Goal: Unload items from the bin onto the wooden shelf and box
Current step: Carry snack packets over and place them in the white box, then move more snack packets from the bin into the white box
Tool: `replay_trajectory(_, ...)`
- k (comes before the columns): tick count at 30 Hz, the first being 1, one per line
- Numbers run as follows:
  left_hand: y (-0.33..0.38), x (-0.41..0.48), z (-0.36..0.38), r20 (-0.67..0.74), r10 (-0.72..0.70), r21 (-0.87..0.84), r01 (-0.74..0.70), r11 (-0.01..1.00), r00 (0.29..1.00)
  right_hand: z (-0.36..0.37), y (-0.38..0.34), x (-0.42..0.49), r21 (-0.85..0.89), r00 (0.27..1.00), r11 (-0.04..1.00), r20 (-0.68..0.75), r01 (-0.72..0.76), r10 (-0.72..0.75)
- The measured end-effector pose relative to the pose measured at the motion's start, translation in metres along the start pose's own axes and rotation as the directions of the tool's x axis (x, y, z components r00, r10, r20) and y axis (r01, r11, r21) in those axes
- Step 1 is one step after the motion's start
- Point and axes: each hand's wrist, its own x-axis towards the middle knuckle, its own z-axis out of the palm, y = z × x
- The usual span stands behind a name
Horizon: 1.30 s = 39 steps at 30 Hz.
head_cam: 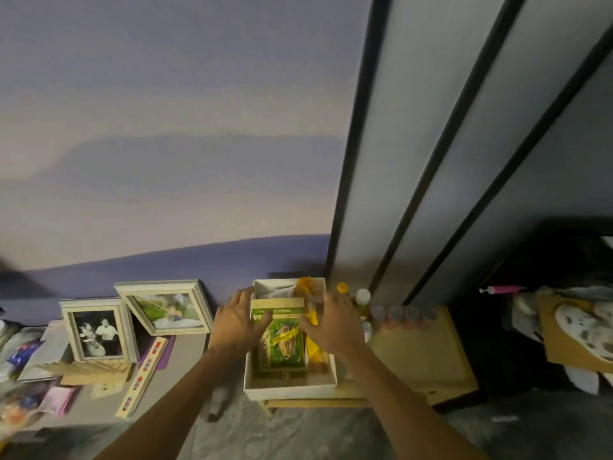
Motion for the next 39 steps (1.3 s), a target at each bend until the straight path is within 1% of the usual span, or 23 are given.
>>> replay_trajectory(2,0.004,0.002,-0.033,-0.054,0.077,0.072,-0.073,0.995,0.996,-0.023,-0.014,-0.006,-0.021,0.998,1.000,-0.067,-0.006,0.005)
replay_trajectory(6,0.013,0.001,-0.095,-0.146,0.187,0.182,-0.159,0.970,0.971,-0.072,-0.045,-0.021,-0.010,0.988,1.000,-0.150,-0.028,0.026)
replay_trajectory(8,0.019,-0.005,-0.123,-0.188,0.219,0.218,-0.177,0.960,0.957,-0.093,-0.061,-0.029,-0.032,0.981,0.999,-0.194,-0.020,0.014)
replay_trajectory(11,0.024,-0.020,-0.159,-0.267,0.208,0.246,-0.142,0.959,0.941,-0.122,-0.087,-0.043,-0.063,0.976,0.998,-0.216,-0.003,-0.010)
replay_trajectory(16,0.015,-0.064,-0.210,-0.389,0.123,0.222,-0.037,0.974,0.913,-0.149,-0.131,-0.066,-0.068,0.964,0.993,-0.241,0.097,-0.110)
replay_trajectory(19,-0.004,-0.105,-0.233,-0.474,0.057,0.193,0.041,0.980,0.879,-0.153,-0.159,-0.077,-0.094,0.947,0.977,-0.244,0.191,-0.209)
replay_trajectory(25,-0.057,-0.212,-0.264,-0.573,-0.130,0.149,0.258,0.955,0.809,-0.127,-0.221,-0.111,-0.071,0.908,0.923,-0.164,0.379,-0.385)
replay_trajectory(29,-0.101,-0.299,-0.276,-0.640,-0.232,0.116,0.391,0.913,0.732,-0.091,-0.276,-0.147,-0.073,0.847,0.852,-0.091,0.519,-0.524)
replay_trajectory(31,-0.126,-0.342,-0.282,-0.657,-0.311,0.078,0.473,0.878,0.687,-0.067,-0.309,-0.172,-0.054,0.811,0.813,-0.050,0.580,-0.582)
replay_trajectory(36,-0.186,-0.440,-0.301,-0.684,-0.487,-0.038,0.640,0.767,0.543,-0.005,-0.393,-0.243,-0.030,0.693,0.693,0.079,0.721,-0.717)
replay_trajectory(39,-0.227,-0.486,-0.311,-0.694,-0.566,-0.117,0.706,0.699,0.445,0.033,-0.444,-0.278,-0.016,0.629,0.633,0.133,0.774,-0.766)
